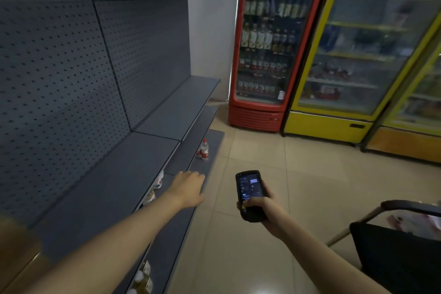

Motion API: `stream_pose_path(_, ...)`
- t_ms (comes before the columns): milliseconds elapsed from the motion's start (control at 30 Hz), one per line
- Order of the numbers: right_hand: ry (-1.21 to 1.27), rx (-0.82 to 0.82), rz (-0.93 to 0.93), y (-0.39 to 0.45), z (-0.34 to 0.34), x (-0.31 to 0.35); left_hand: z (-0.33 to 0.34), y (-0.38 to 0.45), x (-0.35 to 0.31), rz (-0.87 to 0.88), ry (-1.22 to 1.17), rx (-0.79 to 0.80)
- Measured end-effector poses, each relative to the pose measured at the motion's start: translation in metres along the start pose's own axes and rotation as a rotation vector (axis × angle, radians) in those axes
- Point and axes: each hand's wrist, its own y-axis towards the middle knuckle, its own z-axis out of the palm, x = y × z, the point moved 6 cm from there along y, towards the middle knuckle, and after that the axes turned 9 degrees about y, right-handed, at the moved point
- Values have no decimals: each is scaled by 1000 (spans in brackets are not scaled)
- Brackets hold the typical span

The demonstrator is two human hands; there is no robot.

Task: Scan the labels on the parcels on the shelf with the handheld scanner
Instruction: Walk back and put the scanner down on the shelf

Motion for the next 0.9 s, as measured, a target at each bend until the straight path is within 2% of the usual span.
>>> stream_pose_path(233,27,61,-14,97,-10,69,-16,115,21,-65,-6,38)
stream_pose_path(433,63,45,9,177,-11,102,-12,192,51,-109,-38,61)
stream_pose_path(733,33,39,23,334,10,162,-21,347,127,-159,-154,41)
stream_pose_path(900,51,47,13,402,12,197,-26,426,159,-164,-136,70)
